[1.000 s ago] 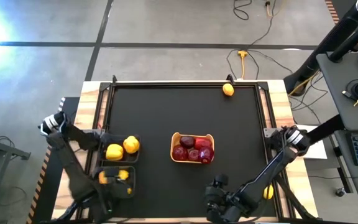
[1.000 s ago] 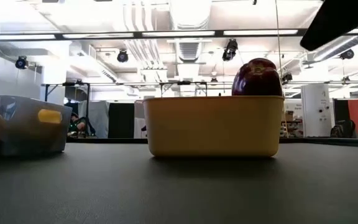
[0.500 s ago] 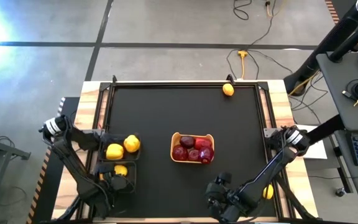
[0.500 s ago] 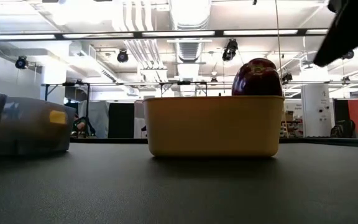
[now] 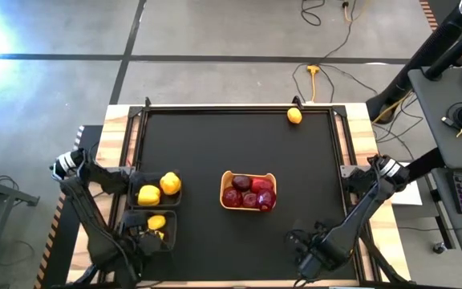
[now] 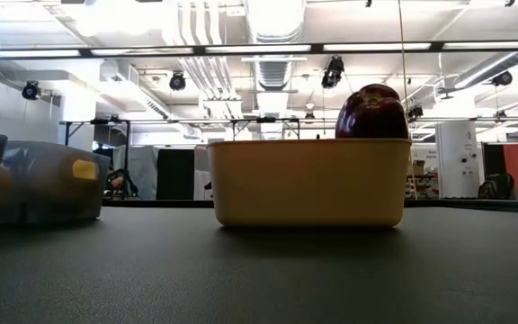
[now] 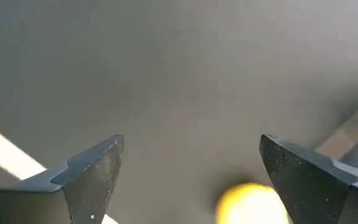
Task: Sort produce into baskets
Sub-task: Put the yellow lemon into the bottom black transparent bin
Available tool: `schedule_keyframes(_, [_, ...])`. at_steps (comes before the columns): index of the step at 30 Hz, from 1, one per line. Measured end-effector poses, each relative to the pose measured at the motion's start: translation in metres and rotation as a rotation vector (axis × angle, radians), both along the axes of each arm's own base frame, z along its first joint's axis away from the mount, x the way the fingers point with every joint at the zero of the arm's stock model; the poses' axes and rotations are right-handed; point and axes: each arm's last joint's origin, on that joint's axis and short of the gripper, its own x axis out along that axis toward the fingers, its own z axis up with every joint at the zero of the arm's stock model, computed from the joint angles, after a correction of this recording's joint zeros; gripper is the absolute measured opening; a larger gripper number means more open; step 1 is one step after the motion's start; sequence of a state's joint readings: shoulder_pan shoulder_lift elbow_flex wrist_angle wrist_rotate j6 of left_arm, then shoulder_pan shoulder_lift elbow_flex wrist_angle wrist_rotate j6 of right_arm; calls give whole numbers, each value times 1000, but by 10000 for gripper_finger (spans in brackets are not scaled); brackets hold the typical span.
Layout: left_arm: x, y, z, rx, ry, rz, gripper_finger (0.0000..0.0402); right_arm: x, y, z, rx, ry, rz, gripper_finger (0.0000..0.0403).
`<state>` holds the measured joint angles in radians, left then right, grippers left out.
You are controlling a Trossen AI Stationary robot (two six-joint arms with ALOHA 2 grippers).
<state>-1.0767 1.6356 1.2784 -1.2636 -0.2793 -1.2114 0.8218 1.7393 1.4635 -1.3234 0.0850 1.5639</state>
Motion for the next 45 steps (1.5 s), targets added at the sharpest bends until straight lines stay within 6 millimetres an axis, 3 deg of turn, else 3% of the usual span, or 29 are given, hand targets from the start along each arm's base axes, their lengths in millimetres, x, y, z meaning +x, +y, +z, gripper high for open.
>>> schedule_keyframes(5, [14, -9, 38, 40, -311, -55, 284, -20, 0, -5, 3, 230, -112, 368])
schedule_keyframes(9, [25, -17, 46, 63, -478, -149, 282, -31, 5, -23, 65, 333, -124, 368])
schedule_keyframes(18, [56, -19, 24, 38, -597, -240, 282, -51, -8, -60, 116, 537, -112, 368])
schedule_keyframes(28, [63, -8, -4, 66, -569, -248, 282, -63, -17, -110, 358, 602, -115, 368])
schedule_keyframes(39, [64, -8, -7, 58, -592, -235, 282, -63, -15, -109, 355, 610, -146, 362])
schedule_keyframes(45, [65, -9, -6, 56, -601, -233, 282, -60, -12, -107, 359, 588, -149, 288])
